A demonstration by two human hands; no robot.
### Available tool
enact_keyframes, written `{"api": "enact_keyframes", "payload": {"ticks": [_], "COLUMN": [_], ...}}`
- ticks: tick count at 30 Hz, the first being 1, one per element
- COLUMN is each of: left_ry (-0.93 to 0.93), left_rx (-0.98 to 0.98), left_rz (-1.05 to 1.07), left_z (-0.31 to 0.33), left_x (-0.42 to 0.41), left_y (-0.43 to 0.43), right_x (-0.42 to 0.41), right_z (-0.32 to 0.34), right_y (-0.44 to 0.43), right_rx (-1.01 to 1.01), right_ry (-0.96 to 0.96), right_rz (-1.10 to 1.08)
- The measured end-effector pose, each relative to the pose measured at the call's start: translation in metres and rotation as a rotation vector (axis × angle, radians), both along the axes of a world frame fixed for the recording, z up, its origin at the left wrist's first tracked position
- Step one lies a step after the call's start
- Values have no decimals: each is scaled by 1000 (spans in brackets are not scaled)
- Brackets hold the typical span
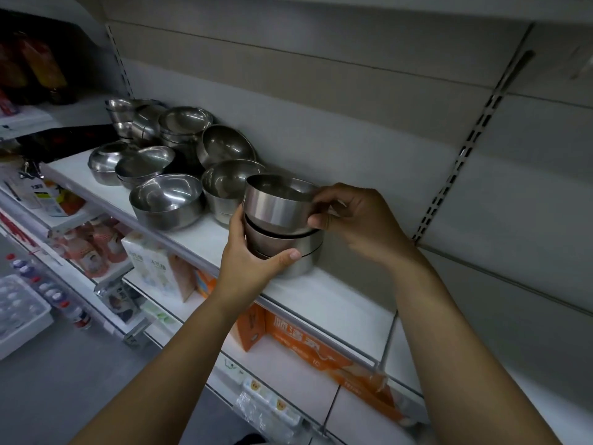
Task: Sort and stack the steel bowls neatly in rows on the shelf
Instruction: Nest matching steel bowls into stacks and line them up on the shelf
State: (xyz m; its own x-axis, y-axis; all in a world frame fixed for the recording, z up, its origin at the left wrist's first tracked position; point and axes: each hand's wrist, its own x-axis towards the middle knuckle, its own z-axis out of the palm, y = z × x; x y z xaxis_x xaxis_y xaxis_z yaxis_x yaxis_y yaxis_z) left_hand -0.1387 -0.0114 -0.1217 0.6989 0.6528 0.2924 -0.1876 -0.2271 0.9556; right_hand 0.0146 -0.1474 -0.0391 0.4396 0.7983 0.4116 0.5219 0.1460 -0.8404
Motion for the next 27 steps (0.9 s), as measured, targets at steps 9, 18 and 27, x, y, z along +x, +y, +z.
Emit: {"api": "enact_keyframes", "payload": {"ticks": [9, 18, 27], "left_ry": [22, 8, -23], "left_rx": [17, 7, 9], "left_rz": [-5, -34, -32], "left_z": [0, -1, -4], "left_x": [-2, -4, -5], "left_y": [1, 2, 5], "right_x": [2, -2, -11], "right_z": [0, 16, 8], "right_y": [-4, -7, -4], "right_rx": [-94, -222, -277], "right_ry": [-128, -194, -275], "right_rz": [-43, -56, -111]}}
